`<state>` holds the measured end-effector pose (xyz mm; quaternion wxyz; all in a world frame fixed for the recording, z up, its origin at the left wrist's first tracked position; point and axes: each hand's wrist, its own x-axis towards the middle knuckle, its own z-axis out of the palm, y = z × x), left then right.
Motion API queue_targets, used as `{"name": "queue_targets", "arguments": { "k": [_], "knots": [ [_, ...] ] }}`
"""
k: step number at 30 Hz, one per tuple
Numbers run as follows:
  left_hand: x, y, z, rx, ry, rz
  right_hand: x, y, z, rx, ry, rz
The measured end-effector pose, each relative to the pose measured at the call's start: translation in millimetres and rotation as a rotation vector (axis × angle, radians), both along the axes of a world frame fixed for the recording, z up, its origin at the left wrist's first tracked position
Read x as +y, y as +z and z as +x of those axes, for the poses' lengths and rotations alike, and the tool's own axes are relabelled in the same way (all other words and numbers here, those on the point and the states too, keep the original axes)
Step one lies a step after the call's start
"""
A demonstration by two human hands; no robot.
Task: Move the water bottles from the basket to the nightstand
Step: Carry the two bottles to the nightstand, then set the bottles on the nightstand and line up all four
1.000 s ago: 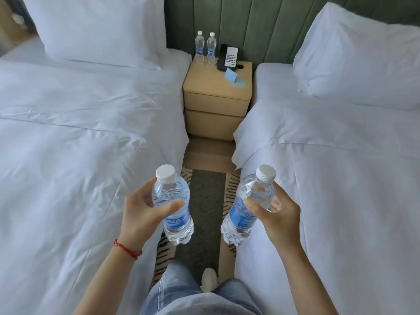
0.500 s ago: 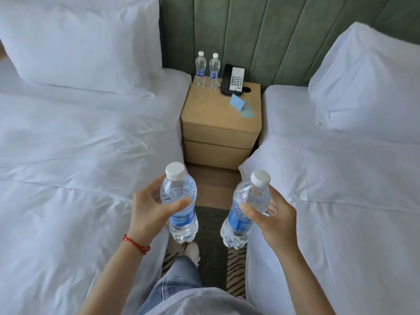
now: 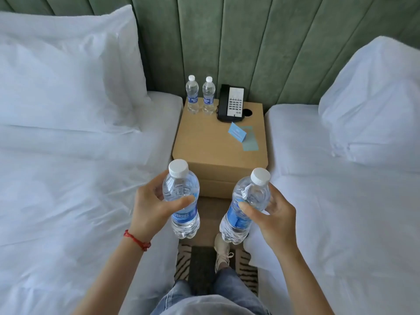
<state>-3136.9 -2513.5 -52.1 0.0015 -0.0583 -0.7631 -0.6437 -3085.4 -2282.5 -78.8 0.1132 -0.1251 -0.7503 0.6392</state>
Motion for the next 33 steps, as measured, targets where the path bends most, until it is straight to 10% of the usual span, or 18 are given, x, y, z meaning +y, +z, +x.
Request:
{"name": "queue_targets", "arguments": {
  "k": [33],
  "knots": [
    [22, -105, -428, -0.209, 0.028, -0.238, -7, -92, -422, -0.239, -0.114, 0.195]
  ]
}}
